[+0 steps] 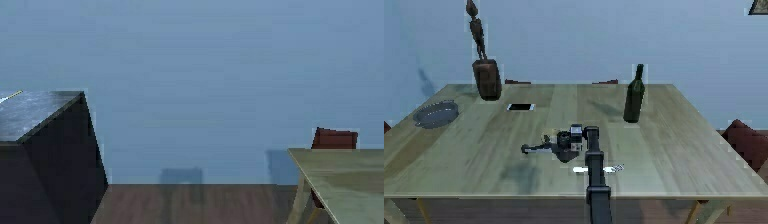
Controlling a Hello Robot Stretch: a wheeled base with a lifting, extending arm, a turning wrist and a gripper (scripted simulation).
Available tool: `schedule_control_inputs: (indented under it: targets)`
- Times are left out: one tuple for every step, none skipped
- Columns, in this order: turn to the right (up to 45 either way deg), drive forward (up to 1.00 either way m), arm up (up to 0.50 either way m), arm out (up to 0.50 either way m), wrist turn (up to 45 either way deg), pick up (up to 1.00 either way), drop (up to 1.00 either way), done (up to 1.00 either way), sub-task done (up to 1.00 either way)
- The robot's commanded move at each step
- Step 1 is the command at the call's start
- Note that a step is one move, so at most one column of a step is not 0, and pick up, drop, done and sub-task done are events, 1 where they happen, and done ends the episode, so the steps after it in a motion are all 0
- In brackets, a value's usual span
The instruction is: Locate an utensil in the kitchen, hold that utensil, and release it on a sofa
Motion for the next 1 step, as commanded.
schedule_control_inputs:
  targets:
    - [0.0,0.00,0.00,0.00,0.0,1.00,0.00,0.00,0.00]
